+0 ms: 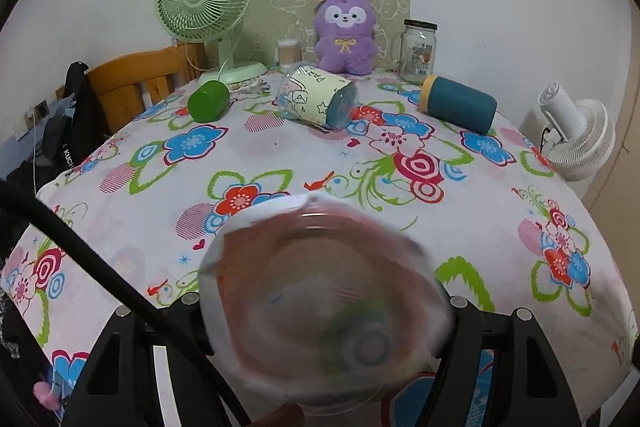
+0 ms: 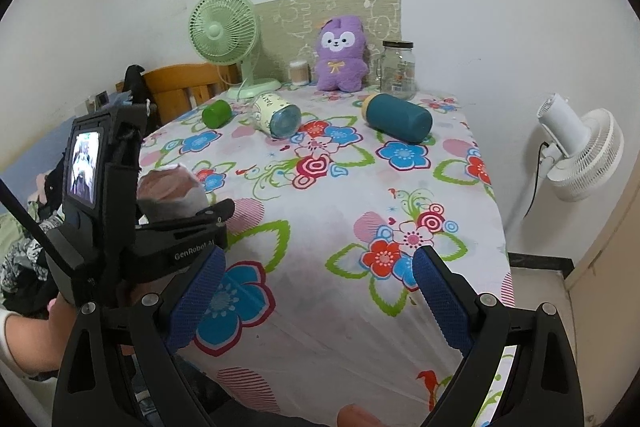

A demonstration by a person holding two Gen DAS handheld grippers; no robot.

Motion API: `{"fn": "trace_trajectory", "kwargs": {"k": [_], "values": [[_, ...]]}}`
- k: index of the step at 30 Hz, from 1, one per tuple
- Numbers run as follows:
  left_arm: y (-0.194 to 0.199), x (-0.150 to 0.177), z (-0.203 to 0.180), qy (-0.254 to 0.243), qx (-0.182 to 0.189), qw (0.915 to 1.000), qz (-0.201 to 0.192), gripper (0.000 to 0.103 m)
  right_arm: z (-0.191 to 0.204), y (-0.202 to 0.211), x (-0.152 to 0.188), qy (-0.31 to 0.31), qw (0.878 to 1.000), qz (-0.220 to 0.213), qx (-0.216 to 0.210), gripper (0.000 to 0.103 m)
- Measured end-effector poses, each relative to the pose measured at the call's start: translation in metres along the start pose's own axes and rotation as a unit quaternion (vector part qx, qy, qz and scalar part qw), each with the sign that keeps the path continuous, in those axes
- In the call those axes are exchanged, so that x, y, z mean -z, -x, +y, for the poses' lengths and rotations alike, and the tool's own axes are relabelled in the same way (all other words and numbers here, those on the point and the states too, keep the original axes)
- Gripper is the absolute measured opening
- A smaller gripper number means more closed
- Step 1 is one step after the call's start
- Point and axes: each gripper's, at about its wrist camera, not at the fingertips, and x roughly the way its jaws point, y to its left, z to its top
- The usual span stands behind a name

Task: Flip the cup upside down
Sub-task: 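Rotate the held white cup with the left gripper until it stands on its end, then lower the white cup onto the tablecloth with the left gripper and open it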

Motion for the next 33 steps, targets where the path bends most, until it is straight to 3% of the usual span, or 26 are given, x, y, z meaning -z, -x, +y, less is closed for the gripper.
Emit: {"fn": "trace_trajectory", "kwargs": {"k": [7, 11, 16, 21, 27, 30, 33], "values": [[0.0, -0.003, 0.002, 0.0, 0.015, 0.9998, 0.009, 0.073, 0.0, -0.002, 0.001, -0.001, 1.0, 0.005, -0.002, 0.096], [-0.012, -0.012, 0.002, 0.001, 0.059, 0.9958, 0.07, 0.079, 0.001, -0.002, 0.001, 0.003, 1.0, 0.009, 0.0, 0.096], [-0.026, -0.035, 0.011, 0.01, 0.148, 0.9738, 0.172, 0.087, 0.002, -0.004, 0.003, 0.009, 1.0, 0.012, -0.001, 0.096], [-0.034, -0.061, 0.014, -0.003, 0.193, 0.9498, 0.247, 0.093, 0.006, -0.007, 0.004, 0.016, 1.0, 0.013, -0.006, 0.096], [-0.053, -0.076, 0.007, -0.018, 0.214, 0.9168, 0.337, 0.093, 0.011, -0.009, 0.003, 0.029, 0.999, 0.014, -0.006, 0.096], [-0.055, -0.076, 0.004, -0.036, 0.199, 0.914, 0.352, 0.093, 0.01, -0.01, 0.003, 0.03, 0.999, 0.014, -0.005, 0.096], [-0.051, -0.074, 0.002, -0.054, 0.184, 0.9209, 0.339, 0.093, 0.008, -0.011, 0.003, 0.027, 1.0, 0.011, -0.005, 0.096]]}}
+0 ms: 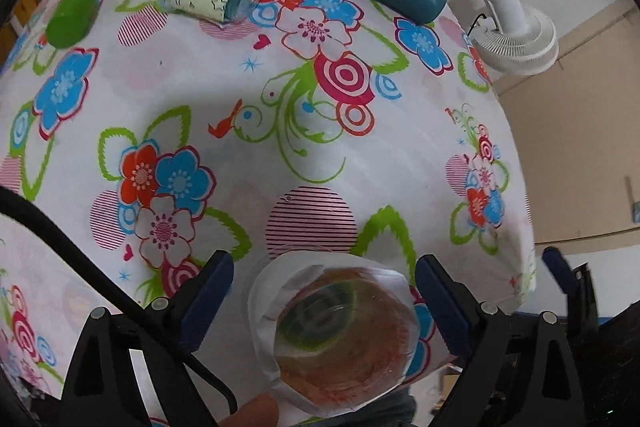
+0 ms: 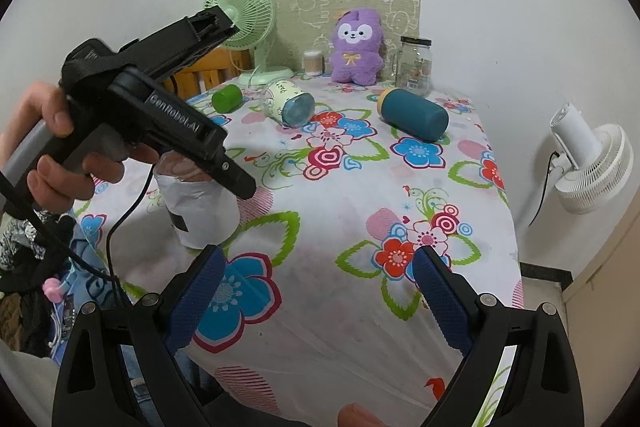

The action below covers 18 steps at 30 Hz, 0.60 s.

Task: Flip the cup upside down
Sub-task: 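Lower the white cup onto the tablecloth with the left gripper and open it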

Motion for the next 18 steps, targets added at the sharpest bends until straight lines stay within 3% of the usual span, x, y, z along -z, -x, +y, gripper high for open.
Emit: {"fn": "trace_trajectory", "kwargs": {"k": [5, 10, 16, 18], "values": [[0.01, 0.005, 0.005, 0.003, -0.009, 0.9991, -0.042, 0.093, 0.001, -0.005, -0.002, -0.002, 1.0, 0.002, -0.012, 0.096], [0.037, 0.012, 0.013, 0.007, -0.013, 0.9939, -0.109, 0.093, 0.008, -0.005, -0.009, 0.001, 0.999, 0.0, -0.033, 0.096], [0.084, 0.033, 0.017, -0.003, -0.035, 0.9745, -0.222, 0.097, 0.022, -0.009, -0.024, -0.001, 0.999, 0.004, -0.041, 0.096], [0.1, 0.046, 0.019, -0.004, -0.051, 0.9619, -0.268, 0.103, 0.028, -0.011, -0.029, -0.002, 0.999, 0.007, -0.039, 0.096]]}}
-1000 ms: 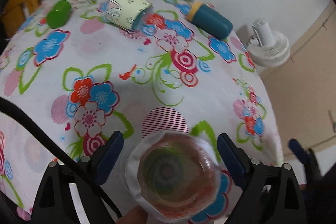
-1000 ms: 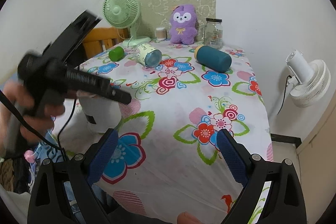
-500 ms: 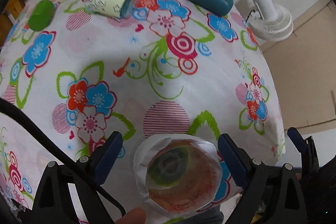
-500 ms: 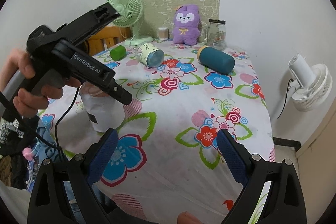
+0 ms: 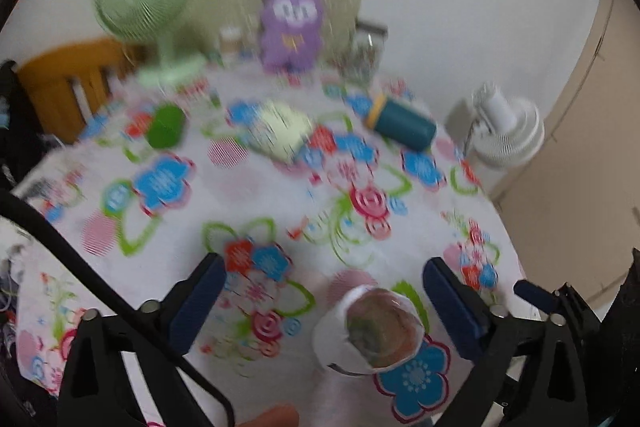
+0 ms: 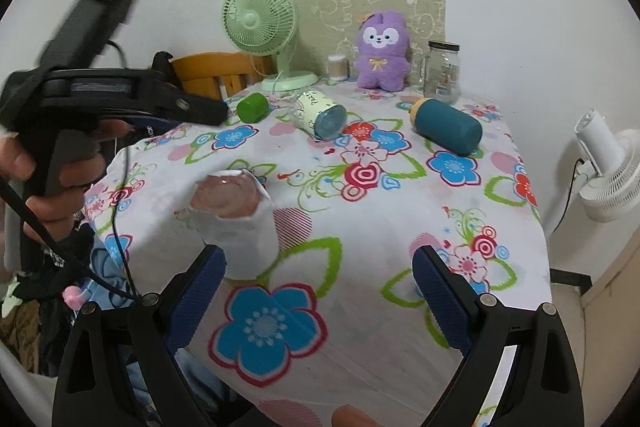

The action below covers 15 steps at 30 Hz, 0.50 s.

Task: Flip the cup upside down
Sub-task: 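Lower the white cup onto the tablecloth with the left gripper and open it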

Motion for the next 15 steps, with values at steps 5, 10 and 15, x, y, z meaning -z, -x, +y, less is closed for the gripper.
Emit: {"fn": "trace_trajectory", "kwargs": {"k": [5, 10, 15], "values": [[0.033, 0.008, 0.012, -0.007, -0.038, 0.9962, -0.078, 0.103, 0.014, -0.005, -0.013, -0.018, 1.0, 0.017, 0.011, 0.096], [0.05, 0.017, 0.024, -0.015, -0.064, 0.9921, -0.107, 0.103, 0.023, -0.01, -0.023, -0.051, 0.997, 0.046, 0.037, 0.096], [0.061, 0.029, 0.033, -0.038, -0.094, 0.9865, -0.129, 0.103, 0.035, -0.007, -0.027, -0.059, 0.995, 0.056, 0.058, 0.096]]}}
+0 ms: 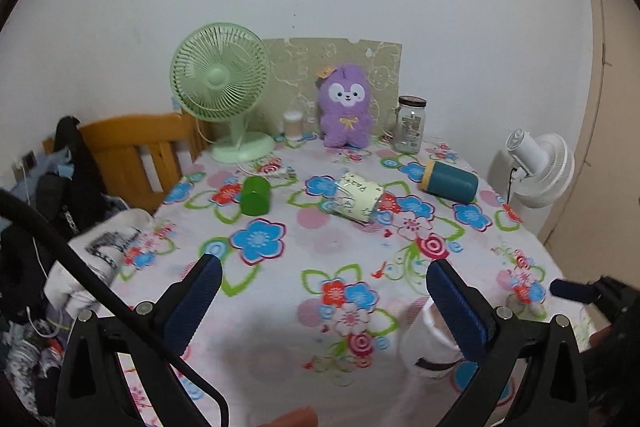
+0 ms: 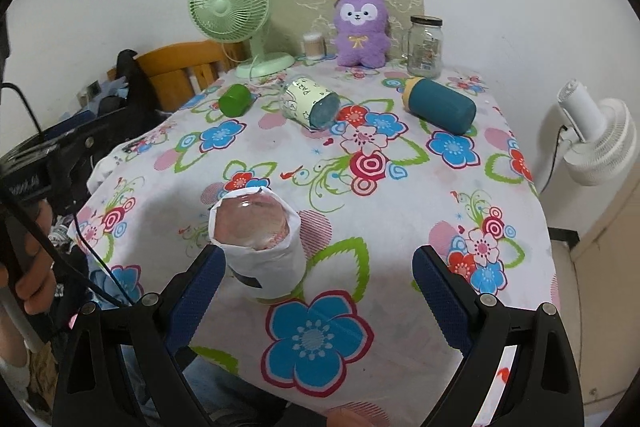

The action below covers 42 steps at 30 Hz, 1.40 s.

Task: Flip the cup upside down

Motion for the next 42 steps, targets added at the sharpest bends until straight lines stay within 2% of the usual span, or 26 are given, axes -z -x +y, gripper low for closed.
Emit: {"fn": "trace_trajectory", "kwargs": {"k": [9, 15, 22, 29, 42], "values": [[0.017, 0.01, 0.02, 0.016, -0.001, 0.9999, 0.006, 0.103, 0.024, 0.017, -0.004, 0.002, 1.0, 0.006, 0.021, 0.096], [0.032, 0.012, 0.019, 0.018, 0.003, 0.9998, -0.005, 0.103, 0.044, 0.045, -0.005, 0.029, 0.997, -0.022, 0.062, 0.096], [0.05, 0.012, 0.011, 0.016, 0.012, 0.9997, -0.013, 0.103, 0.057, 0.071, -0.005, 0.036, 0.996, -0.048, 0.063, 0.096], [0.066, 0.01, 0.003, 0.021, 0.008, 0.9993, -0.031, 0.103, 0.055, 0.092, -0.008, 0.015, 0.993, -0.09, 0.071, 0.096], [0.065, 0.006, 0.002, 0.04, 0.01, 0.9986, -0.033, 0.103, 0.059, 0.099, -0.013, 0.018, 0.989, -0.115, 0.091, 0.097]]}}
